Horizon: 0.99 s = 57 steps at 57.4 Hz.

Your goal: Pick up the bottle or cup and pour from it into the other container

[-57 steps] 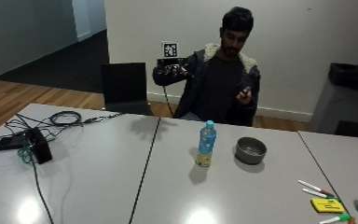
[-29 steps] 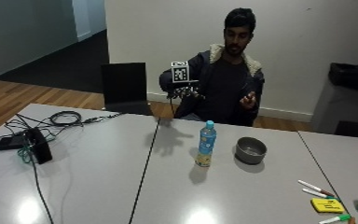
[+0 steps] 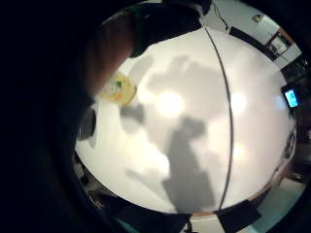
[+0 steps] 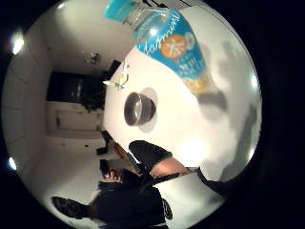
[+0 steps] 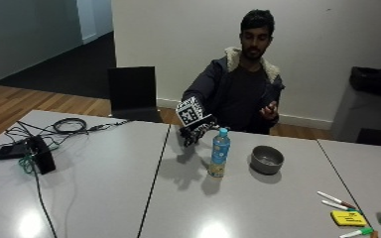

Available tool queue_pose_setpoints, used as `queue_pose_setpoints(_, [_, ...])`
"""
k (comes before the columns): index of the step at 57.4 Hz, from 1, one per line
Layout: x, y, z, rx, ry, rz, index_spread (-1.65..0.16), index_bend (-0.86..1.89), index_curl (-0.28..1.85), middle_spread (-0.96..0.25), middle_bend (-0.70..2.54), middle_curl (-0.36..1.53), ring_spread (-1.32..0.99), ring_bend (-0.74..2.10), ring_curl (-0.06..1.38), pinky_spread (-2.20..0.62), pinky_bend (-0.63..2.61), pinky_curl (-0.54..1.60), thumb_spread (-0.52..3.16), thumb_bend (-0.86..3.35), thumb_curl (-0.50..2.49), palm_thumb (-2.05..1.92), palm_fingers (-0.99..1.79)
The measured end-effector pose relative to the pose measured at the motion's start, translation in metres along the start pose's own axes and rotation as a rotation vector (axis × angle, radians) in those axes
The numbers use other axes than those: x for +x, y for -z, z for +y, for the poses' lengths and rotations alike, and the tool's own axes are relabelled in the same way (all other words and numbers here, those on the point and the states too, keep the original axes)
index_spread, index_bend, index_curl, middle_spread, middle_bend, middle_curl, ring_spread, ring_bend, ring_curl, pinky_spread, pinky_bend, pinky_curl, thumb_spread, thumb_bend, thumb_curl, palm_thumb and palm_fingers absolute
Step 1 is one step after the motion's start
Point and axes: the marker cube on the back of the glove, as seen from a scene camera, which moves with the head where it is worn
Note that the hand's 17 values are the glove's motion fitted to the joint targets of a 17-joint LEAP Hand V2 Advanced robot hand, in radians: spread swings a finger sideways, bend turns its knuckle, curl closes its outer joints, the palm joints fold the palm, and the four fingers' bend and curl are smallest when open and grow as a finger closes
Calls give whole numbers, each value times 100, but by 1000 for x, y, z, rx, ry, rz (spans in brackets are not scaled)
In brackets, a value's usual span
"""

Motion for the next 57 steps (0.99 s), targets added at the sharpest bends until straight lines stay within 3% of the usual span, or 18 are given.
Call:
queue_pose_setpoints(2, [-2, -5, 10, -160, -147, -57, -22, 13, 21, 21, 21, 31, 27, 20, 23, 37, 68, 28, 82, -3, 34, 31, -2])
queue_pose_setpoints(4, [-2, -14, 10, -209, -204, -118, -22, 13, 21, 21, 21, 31, 27, 20, 23, 37, 69, 28, 81, -3, 35, 32, -2])
queue_pose_setpoints(18, [-5, -63, -24, -104, -246, -499, -20, 14, 22, 21, 23, 32, 27, 24, 25, 38, 74, 29, 79, -3, 36, 40, 5])
queue_pose_setpoints(23, [-5, -74, -30, -23, -243, -635, -20, 12, 21, 18, 25, 33, 26, 31, 26, 37, 75, 28, 79, -1, 37, 48, 20])
queue_pose_setpoints(30, [-6, -85, -33, 5, -250, -780, -24, 12, 21, 3, 30, 35, 14, 50, 31, 32, 69, 27, 77, 0, 39, 62, 60])
queue_pose_setpoints(42, [-6, -95, -40, 19, -242, -840, -31, 13, 24, -23, 38, 39, -13, 62, 36, 18, 53, 25, 70, 2, 44, 89, 101])
queue_pose_setpoints(57, [-2, -93, -38, 46, -248, -880, -33, 11, 26, -30, 35, 40, -22, 60, 39, -7, 54, 30, 67, -3, 46, 96, 119])
